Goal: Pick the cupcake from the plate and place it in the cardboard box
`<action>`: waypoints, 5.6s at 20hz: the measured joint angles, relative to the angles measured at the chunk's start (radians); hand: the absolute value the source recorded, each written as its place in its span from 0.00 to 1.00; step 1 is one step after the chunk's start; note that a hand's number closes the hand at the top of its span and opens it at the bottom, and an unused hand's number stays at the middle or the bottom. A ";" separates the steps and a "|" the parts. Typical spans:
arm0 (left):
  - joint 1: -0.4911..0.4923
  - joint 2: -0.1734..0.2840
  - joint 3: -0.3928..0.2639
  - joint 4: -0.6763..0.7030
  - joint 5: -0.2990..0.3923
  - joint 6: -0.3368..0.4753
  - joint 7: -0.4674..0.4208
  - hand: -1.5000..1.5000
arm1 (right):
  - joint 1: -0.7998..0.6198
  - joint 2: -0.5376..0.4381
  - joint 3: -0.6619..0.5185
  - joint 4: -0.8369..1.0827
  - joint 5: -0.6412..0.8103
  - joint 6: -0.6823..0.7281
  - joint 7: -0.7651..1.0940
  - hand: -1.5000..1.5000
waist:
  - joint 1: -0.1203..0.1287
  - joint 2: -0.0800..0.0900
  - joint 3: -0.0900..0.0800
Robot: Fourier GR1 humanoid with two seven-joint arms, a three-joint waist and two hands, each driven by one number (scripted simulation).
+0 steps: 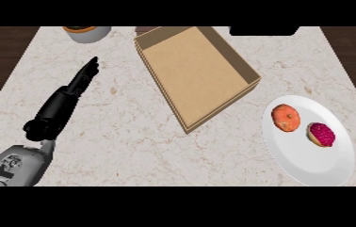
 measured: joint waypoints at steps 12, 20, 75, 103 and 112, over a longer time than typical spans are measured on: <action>0.009 -0.040 0.048 -0.036 -0.050 -0.041 0.038 0.50 | 0.022 0.124 0.106 -0.269 0.159 0.152 0.369 0.00 | 0.002 0.001 0.000; 0.024 -0.080 0.100 -0.036 -0.090 -0.095 0.028 0.50 | -0.011 0.235 0.145 -0.264 0.304 0.170 0.434 0.00 | 0.004 0.002 0.001; 0.007 -0.282 0.283 -0.044 -0.296 -0.288 0.055 0.50 | -0.326 0.671 0.188 0.390 0.867 -0.287 0.168 1.00 | 0.025 0.000 -0.009; -0.119 -0.336 0.201 0.023 -0.317 -0.321 0.047 0.50 | -1.243 1.065 0.424 0.620 0.760 -0.556 1.453 1.00 | 0.184 0.030 -0.003; -0.081 -0.315 0.241 0.012 -0.312 -0.308 0.037 0.50 | -1.412 1.062 0.393 0.892 0.740 -0.681 1.545 1.00 | 0.115 0.025 -0.002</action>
